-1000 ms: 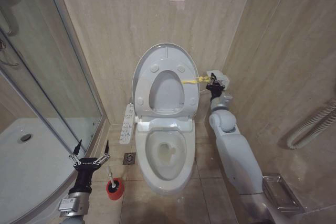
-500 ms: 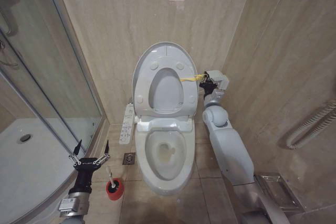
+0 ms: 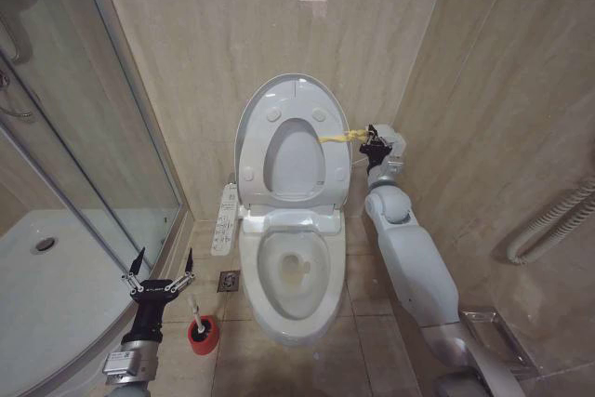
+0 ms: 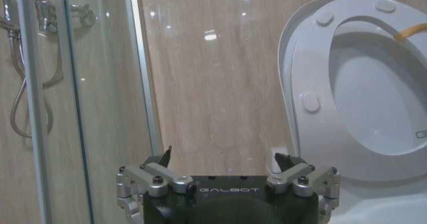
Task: Open the toilet lid, clean the toilet bowl with a toilet brush, close the toilet lid, and flush.
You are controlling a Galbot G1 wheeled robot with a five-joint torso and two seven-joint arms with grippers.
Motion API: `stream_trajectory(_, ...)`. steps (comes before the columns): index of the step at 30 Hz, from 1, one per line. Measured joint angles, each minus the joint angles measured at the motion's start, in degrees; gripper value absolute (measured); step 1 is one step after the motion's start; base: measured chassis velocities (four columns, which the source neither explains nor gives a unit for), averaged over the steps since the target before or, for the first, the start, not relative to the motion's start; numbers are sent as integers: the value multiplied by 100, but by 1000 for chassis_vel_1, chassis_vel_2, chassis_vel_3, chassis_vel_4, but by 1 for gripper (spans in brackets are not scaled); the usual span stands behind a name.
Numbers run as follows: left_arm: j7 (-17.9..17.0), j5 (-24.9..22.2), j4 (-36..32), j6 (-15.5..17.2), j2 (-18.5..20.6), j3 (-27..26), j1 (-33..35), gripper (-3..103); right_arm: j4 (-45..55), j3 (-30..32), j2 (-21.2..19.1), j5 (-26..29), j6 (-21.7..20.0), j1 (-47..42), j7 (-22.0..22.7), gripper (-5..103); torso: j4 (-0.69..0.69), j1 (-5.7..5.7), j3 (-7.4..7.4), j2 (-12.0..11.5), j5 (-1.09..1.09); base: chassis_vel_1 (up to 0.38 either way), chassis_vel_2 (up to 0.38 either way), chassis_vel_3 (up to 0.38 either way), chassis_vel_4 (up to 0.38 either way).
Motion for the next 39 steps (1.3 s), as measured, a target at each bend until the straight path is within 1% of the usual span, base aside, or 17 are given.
stream_trajectory(9, 0, 0, 0, 0, 0, 0, 0, 100, 543, 15, -148, 120, -176, -352, 53, 1, -1, 0, 0, 0, 0, 0, 0, 0, 0)
stream_trajectory(12, 0, 0, 0, 0, 0, 1, 0, 100, 675, 3, -127, 140, -223, -425, 49, 1, -1, 0, 0, 0, 0, 0, 0, 0, 0)
stream_trajectory(13, 0, 0, 0, 0, 0, 1, 0, 100, 715, -8, -110, 145, -249, -447, 44, -1, -1, 0, 0, 0, 0, 0, 0, 0, 0)
stream_trajectory(20, 0, 0, 0, 0, 0, 1, 0, 100, 819, -88, 0, 121, -264, -563, 10, -1, 0, 0, 0, 0, 0, 0, 0, 0, 0)
stream_trajectory(21, 0, 0, 0, 0, 0, 0, 0, 100, 843, -108, 22, 104, -263, -587, 9, 25, 0, 0, 0, 0, 0, 0, 0, 0, 0)
stream_trajectory(26, 0, 0, 0, 0, 0, 0, 0, 100, 941, -126, 31, 61, -242, -689, 8, 25, 1, 0, 0, 0, -1, 0, 0, 0, 0)
stream_trajectory(27, 0, 0, 0, 0, 0, 0, 0, 100, 1044, -79, -29, 49, -202, -796, 12, 52, 0, 0, 0, 0, 0, 0, 0, 0, 0)
stream_trajectory(31, 0, 0, 0, 0, 0, 1, 0, 100, 1203, 2, -174, 58, -142, -969, 13, 52, 0, 0, 0, 0, 0, 0, 0, 0, 0)
stream_trajectory(32, 0, 0, 0, 0, 0, 0, 0, 100, 1273, 23, -213, 62, -128, -1040, 12, 79, -1, 0, 0, 0, 0, 0, 0, 0, 0)
stream_trajectory(39, 0, 0, 0, 0, 0, 0, 0, 100, 1513, 44, -316, 93, -115, -1224, 12, 79, 0, 0, 0, 0, 0, 0, 0, 0, 0)
